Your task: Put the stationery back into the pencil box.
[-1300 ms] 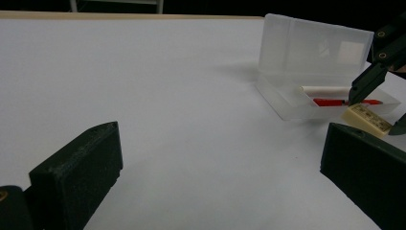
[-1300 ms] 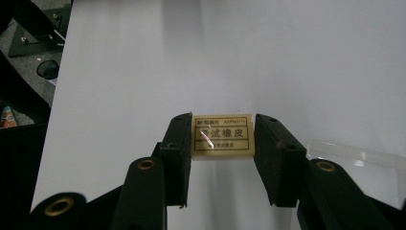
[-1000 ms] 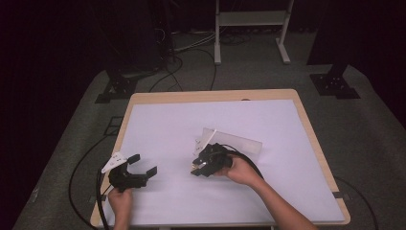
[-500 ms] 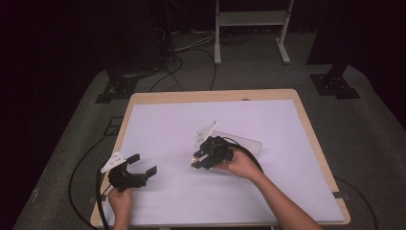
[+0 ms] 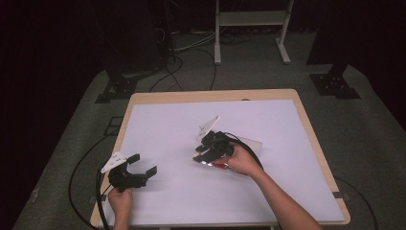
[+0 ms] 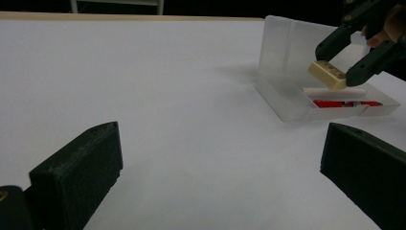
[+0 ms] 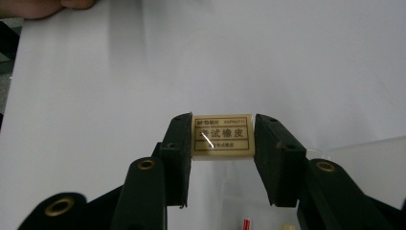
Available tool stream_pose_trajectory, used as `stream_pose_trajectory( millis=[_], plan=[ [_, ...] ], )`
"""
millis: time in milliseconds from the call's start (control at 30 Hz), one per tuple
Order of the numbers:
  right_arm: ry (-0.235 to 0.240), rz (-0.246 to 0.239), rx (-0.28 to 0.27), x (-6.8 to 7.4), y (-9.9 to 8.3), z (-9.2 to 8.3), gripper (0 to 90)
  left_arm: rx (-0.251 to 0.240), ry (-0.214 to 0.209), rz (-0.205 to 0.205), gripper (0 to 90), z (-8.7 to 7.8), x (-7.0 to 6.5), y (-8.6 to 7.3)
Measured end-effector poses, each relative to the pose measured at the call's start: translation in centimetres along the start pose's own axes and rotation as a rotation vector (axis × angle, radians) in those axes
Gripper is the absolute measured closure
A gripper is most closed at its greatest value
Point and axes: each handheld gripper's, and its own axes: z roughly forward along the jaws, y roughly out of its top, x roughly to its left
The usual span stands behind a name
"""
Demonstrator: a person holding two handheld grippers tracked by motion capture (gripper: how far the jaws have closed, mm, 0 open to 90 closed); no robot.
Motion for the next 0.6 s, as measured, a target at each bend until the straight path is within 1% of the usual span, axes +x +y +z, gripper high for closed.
stream_pose_trajectory(
  millis=[200, 400, 600],
  plan=[
    [-0.01, 0.022, 0.006, -0.8, -0.4, 0.4, 58.1, -0.001, 0.001, -0.002, 0.0, 0.0, 0.0, 0.0],
    [-0.01, 0.043, 0.018, -1.8, -0.9, 0.7, 58.1, -0.001, 0.0, -0.002, 0.0, 0.0, 0.0, 0.0],
    [-0.016, 0.061, 0.026, -2.3, -1.2, 1.0, 58.1, -0.002, -0.001, -0.004, 0.0, 0.0, 0.0, 0.0]
  ],
)
